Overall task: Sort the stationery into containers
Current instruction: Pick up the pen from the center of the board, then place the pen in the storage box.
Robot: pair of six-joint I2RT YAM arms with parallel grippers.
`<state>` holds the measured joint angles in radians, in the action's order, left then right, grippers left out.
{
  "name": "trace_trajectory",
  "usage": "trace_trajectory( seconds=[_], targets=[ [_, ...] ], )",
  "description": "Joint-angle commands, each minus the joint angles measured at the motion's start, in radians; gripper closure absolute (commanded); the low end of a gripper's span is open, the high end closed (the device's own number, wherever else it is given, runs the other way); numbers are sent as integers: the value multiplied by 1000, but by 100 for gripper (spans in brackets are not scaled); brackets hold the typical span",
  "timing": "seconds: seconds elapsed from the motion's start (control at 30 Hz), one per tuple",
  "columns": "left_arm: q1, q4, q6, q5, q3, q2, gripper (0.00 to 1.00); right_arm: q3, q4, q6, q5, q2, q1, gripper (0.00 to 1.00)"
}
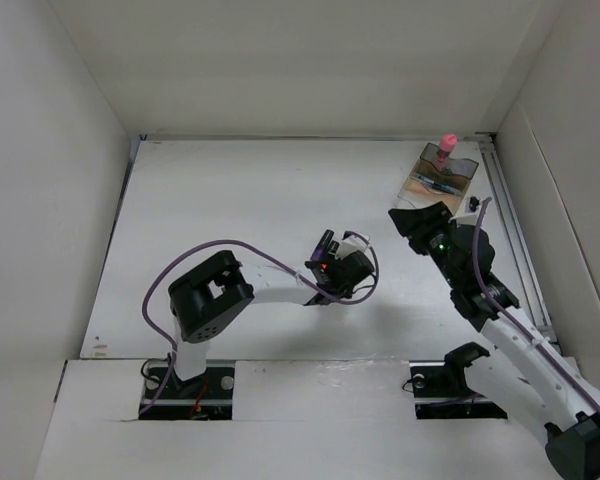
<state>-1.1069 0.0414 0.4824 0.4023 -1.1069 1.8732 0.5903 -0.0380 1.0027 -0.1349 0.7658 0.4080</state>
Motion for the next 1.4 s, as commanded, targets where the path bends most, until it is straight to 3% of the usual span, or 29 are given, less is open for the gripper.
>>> trace_trajectory(
  seconds=[0.0,0.1,0.37,0.6,0.87,1.17,1.37],
  targets=[
    [-42,137,54,66,-11,32,95,-7,-66,7,-6,-30,-17,40],
    [-42,127,70,56,-11,-22,100,-7,-66,7,-6,-62,-26,40],
    [-31,54,27,-11,-119,-154,96,-29,16,28,-63,-261,-118,39],
    [36,31,-34,-186,-436,-8,96,-58,78,37,-146,-500,-138,35],
    [117,205,-96,-347,-971,305,96,-58,110,68,-169,-525,-147,34],
    [196,187,-463,-618,-1150,411,90,-37,151,68,-200,-620,-147,34],
    [245,238,-519,-782,-1288,512,89,-46,151,68,-200,-639,-147,32]
  ],
)
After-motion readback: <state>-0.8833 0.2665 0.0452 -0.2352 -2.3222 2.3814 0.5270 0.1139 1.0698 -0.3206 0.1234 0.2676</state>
